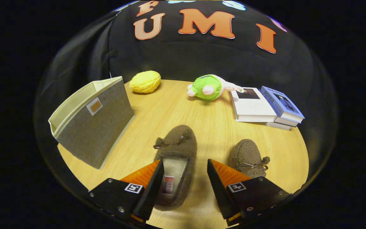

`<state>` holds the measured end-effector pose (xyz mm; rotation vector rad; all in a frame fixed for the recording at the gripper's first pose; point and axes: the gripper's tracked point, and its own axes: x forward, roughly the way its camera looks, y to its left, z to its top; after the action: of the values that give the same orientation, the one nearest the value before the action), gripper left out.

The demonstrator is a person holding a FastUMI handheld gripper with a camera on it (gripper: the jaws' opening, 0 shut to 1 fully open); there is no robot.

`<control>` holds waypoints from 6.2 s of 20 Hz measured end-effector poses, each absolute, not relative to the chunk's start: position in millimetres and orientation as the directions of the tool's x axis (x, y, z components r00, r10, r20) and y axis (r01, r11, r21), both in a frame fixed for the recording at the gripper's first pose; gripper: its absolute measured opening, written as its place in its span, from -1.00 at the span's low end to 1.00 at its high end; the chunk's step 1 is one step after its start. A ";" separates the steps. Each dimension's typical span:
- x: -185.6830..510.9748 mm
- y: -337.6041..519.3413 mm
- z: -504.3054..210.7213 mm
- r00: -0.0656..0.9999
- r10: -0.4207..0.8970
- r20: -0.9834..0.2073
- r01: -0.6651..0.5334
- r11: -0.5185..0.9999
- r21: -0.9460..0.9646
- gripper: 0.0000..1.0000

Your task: Open the storage box then place both shoes into the box .Put the left shoe in first, then the right shoe, with the right side of both shoes facing outward in a uniform manner.

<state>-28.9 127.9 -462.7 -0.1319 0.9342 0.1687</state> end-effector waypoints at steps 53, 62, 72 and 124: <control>21.8 477.2 -392.3 0.307 0.354 -0.884 -0.217 0.930 0.297 0.38; 26.5 448.8 -315.6 0.420 0.458 -0.784 -0.267 0.887 0.376 0.83; 19.7 290.2 -285.7 0.629 0.348 -0.696 -0.266 0.937 0.227 0.91; 8.0 201.0 -329.2 0.595 0.256 -0.761 -0.041 0.956 0.289 -0.93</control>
<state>8.0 201.0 -329.2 0.2529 0.9192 0.1750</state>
